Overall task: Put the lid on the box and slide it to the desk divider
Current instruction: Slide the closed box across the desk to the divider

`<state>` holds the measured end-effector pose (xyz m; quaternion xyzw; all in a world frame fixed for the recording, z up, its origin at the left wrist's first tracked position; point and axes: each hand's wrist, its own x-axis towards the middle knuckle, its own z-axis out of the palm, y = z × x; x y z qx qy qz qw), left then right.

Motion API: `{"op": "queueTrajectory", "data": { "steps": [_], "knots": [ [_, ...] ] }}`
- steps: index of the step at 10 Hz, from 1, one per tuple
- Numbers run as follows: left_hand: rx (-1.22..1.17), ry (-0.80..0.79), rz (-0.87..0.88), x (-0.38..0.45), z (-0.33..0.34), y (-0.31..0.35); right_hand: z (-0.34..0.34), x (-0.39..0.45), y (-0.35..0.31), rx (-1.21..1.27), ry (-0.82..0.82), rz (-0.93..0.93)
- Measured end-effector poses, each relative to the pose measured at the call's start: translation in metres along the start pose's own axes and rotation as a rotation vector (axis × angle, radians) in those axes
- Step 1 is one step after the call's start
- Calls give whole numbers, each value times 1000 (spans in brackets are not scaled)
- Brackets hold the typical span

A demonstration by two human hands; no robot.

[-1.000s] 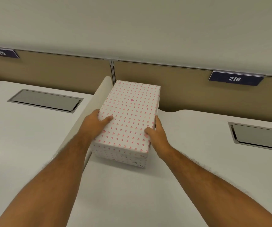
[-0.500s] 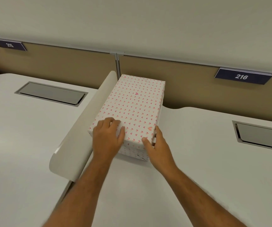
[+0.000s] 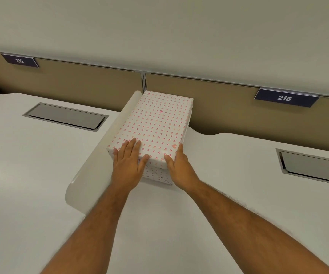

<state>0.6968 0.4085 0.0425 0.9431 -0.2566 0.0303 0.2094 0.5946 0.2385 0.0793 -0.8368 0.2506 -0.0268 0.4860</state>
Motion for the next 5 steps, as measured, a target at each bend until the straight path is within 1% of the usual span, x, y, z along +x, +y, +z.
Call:
{"op": "queueTrajectory", "data": {
  "steps": [1, 2, 3, 4, 5],
  "knots": [
    [-2, -36, -10, -1, -3, 3, -3, -1, 3, 8, -14, -28],
    [18, -147, -9, 2, -17, 5, -21, -5, 6, -63, -72, -64],
    [46, -267, -16, 6, -34, 6, -37, -18, 12, -170, -62, -74],
    [-73, -248, -51, -5, -55, 34, -61, -46, 22, -333, 38, -67],
    [-129, -70, 27, -32, -47, 64, -79, -63, 31, -425, 73, -84]
  ]
}}
